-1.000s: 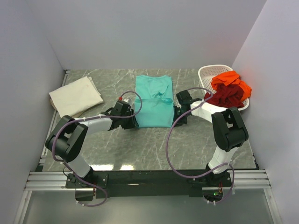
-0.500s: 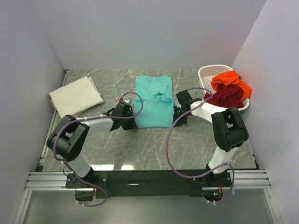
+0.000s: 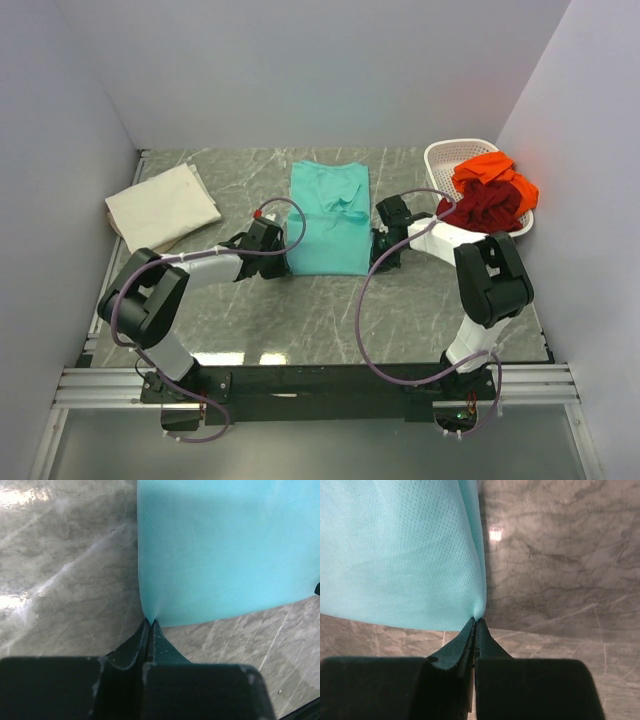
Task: Fold and stack the t-shirts
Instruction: Fold the tshirt
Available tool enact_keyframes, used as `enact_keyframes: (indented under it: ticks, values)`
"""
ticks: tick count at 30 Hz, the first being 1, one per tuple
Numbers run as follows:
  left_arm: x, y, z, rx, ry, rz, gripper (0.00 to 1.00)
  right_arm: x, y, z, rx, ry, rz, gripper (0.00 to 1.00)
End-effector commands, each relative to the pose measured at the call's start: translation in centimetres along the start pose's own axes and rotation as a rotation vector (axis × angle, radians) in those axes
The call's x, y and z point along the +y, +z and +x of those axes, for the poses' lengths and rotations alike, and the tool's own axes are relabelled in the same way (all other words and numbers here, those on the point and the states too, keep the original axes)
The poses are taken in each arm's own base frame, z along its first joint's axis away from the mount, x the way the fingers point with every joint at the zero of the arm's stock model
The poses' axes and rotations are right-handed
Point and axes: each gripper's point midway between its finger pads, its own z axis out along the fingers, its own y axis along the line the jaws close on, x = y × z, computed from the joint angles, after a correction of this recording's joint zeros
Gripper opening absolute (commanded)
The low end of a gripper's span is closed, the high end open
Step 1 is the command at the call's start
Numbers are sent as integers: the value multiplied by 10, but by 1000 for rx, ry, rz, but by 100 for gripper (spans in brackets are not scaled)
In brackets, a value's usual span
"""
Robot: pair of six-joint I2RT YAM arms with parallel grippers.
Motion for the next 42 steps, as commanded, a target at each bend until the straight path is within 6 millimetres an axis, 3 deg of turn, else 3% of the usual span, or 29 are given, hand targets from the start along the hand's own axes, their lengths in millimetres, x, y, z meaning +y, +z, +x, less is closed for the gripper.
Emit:
enact_keyframes:
  ticks: [1, 8, 16, 28, 32, 35, 42]
  values:
    - [5, -10, -7, -33, 17, -35, 0, -17, -7, 11, 2, 0, 77, 0]
    - [1, -15, -9, -51, 3, -18, 0, -19, -12, 14, -7, 4, 84, 0]
    - [-16, -24, -10, -58, 16, 15, 0, -15, -23, 14, -17, 9, 64, 0]
    - [-41, -74, -38, -151, -1, 76, 0, -5, -79, 5, -106, -6, 41, 0]
    - [-37, -82, -31, -133, 4, 68, 0, -5, -88, 13, -102, -16, 41, 0]
    - [-32, -88, -16, -85, 15, 78, 0, -6, -92, 26, -89, -23, 41, 0]
    - [-15, -113, 23, 2, 18, 76, 0, -4, -101, 75, -27, -57, 46, 0]
